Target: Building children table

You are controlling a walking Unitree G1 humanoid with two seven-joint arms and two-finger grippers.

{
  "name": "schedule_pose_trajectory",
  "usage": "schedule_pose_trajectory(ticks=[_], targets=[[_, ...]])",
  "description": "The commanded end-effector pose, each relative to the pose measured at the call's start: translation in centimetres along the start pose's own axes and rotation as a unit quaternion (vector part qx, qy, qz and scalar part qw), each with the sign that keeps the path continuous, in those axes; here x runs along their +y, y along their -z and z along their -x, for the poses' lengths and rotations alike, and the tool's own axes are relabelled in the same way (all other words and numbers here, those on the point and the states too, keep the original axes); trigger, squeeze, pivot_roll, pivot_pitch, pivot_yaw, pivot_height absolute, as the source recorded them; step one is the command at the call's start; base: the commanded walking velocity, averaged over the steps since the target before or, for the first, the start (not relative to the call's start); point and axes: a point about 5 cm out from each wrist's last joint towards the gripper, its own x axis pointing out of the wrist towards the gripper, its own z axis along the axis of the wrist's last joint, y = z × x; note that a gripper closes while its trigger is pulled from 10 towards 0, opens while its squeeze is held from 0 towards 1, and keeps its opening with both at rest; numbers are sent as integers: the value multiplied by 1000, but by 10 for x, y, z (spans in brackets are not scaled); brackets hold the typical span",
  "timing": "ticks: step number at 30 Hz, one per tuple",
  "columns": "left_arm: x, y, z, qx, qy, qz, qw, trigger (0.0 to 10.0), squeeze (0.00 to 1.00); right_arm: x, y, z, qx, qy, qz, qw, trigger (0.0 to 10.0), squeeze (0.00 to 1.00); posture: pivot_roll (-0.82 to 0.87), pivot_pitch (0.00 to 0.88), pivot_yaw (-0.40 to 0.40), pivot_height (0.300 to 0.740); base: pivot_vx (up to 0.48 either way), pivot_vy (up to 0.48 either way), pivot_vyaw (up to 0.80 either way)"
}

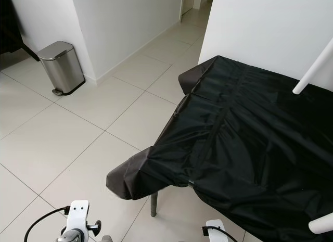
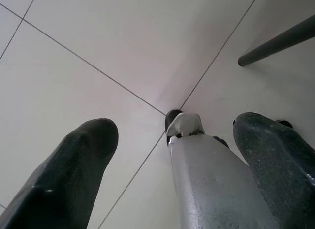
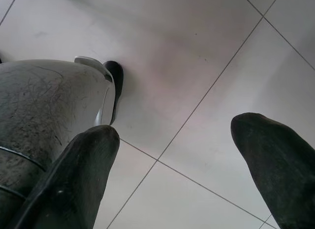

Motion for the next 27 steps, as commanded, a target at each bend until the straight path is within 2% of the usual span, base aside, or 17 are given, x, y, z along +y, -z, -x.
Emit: schedule_pose_trajectory(ticks=[1,16,27], targets=[[0,6,1,14,20,-8,1000,10000,0,10,1,0,6,-17,-6,1000,10000,0,-15,0,2,740,0,0,0],[-4,14,3,15,25,13,999,10000,0,11,-2,0,-1,-28,-5,1000,10000,0,8,0,-18,740,0,0,0],[-4,14,3,22,23,-1,1000,10000,0,12,-2,0,-1,-29,-3,1000,10000,0,11,0,-19,740,0,0,0]])
